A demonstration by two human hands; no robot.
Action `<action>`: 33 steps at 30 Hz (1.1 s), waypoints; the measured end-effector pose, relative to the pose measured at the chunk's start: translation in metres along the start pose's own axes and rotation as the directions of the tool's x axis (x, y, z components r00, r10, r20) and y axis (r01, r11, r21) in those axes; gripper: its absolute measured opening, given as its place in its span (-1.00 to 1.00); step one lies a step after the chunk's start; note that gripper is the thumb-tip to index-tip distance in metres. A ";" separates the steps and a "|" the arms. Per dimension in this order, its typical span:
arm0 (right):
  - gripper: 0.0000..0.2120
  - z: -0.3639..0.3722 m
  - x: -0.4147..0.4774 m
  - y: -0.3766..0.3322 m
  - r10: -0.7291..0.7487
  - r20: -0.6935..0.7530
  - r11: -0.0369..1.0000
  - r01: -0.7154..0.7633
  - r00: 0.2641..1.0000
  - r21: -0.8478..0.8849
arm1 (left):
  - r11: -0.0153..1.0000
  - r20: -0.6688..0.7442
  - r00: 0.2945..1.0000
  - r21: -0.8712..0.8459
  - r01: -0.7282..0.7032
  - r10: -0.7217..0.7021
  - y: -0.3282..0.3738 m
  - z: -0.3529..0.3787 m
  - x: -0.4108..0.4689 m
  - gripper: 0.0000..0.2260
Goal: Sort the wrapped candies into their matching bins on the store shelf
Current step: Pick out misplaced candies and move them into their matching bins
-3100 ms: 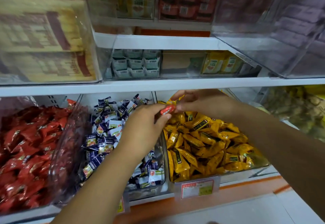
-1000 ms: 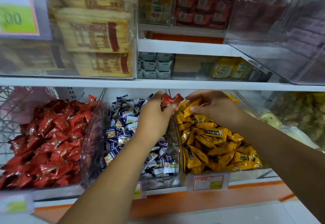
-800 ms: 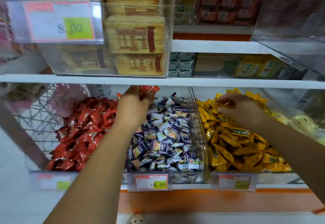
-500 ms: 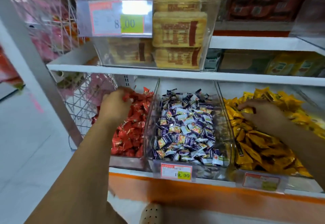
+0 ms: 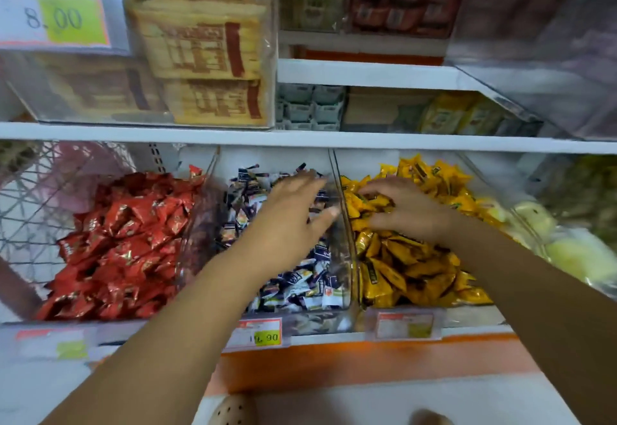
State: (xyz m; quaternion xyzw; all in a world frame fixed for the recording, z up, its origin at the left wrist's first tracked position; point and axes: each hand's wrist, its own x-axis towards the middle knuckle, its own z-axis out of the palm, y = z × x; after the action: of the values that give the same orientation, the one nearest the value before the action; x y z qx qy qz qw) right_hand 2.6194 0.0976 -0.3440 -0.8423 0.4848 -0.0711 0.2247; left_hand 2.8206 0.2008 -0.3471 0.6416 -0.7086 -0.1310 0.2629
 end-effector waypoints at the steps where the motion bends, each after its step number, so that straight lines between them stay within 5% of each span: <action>1: -0.37 0.001 0.004 -0.002 0.026 0.109 0.998 -0.019 0.994 -0.067 | 1.000 0.064 0.998 0.006 -0.022 0.021 0.008 0.012 0.003 -0.43; 4: -0.21 0.010 0.017 -0.008 0.050 0.194 0.937 0.021 0.980 -0.349 | 0.998 0.172 0.985 0.046 -0.041 0.032 0.014 0.032 0.015 -0.40; 7: -0.35 0.007 0.028 -0.001 0.013 0.126 0.860 0.053 0.992 -0.507 | 0.997 0.226 0.974 0.074 -0.032 0.014 0.008 0.034 0.022 -0.39; 14: -0.67 -0.042 0.035 0.045 0.012 0.018 0.900 -0.003 1.000 -0.436 | 0.996 0.306 0.952 0.077 -0.049 0.023 0.000 0.028 0.021 -0.38; 18: -0.52 -0.047 0.037 0.026 0.038 0.092 0.901 0.006 0.995 -0.434 | 1.000 0.357 0.934 0.024 -0.020 0.010 -0.001 0.023 0.021 -0.28; 22: -0.30 -0.008 0.062 -0.012 -0.085 0.211 0.888 0.170 0.974 -0.427 | 0.996 0.350 0.936 0.081 -0.044 0.013 -0.004 0.022 0.020 -0.25; 26: 0.01 0.026 0.089 -0.001 0.045 0.287 0.871 0.103 0.957 -0.480 | 0.983 0.337 0.941 0.168 -0.078 0.017 -0.004 0.020 0.019 -0.18; 33: -0.48 -0.004 0.088 0.018 -0.023 0.239 0.771 0.169 0.971 -0.614 | 0.973 0.296 0.954 0.227 -0.036 -0.034 -0.003 0.014 0.016 -0.32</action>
State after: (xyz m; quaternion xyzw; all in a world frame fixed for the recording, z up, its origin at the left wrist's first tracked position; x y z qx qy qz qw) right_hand 2.6491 0.0142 -0.3573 -0.8950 0.4092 0.1763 -0.0222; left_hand 2.8151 0.1825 -0.3569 0.6401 -0.7509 -0.1431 0.0769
